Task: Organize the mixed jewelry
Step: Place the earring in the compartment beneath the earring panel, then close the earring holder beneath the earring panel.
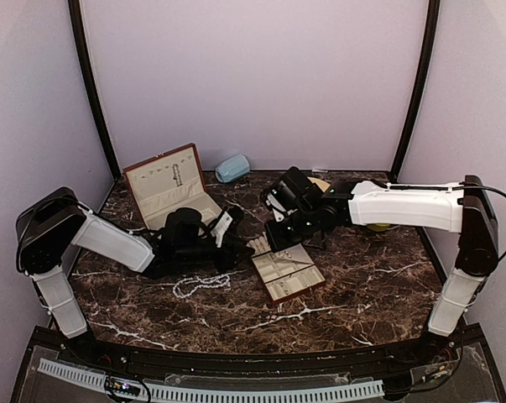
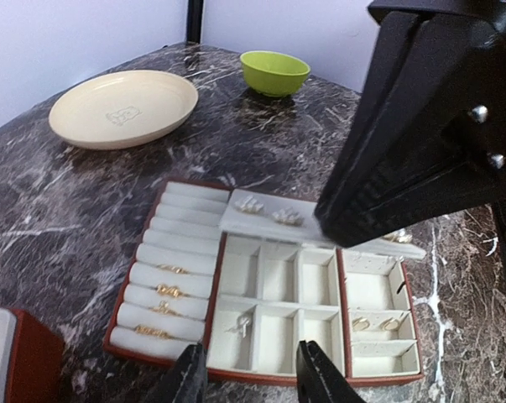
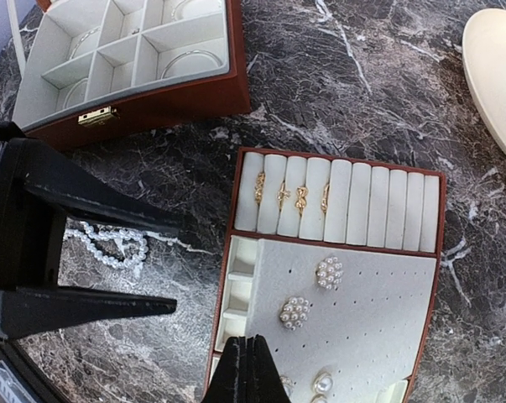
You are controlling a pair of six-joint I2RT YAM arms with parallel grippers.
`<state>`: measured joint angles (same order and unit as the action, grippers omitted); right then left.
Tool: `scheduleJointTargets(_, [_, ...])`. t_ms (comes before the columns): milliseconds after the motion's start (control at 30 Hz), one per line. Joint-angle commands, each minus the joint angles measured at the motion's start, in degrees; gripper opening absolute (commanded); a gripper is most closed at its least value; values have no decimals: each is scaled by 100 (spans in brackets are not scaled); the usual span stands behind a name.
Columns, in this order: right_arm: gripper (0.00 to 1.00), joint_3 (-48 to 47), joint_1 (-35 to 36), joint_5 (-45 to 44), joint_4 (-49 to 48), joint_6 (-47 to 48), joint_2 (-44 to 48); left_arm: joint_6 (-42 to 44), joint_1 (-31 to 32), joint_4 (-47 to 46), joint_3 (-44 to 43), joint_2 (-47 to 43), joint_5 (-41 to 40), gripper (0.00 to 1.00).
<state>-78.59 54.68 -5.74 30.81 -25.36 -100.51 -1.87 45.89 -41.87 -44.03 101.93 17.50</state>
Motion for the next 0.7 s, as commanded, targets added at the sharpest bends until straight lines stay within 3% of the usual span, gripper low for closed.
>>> scheduleJointTargets(0, [0, -143, 77, -231, -156, 24, -181, -400, -121, -232, 402, -436, -680, 40])
scheduleJointTargets(667, [0, -760, 419, -599, -47, -126, -1258, -724, -159, 71, 852, -907, -1130, 40])
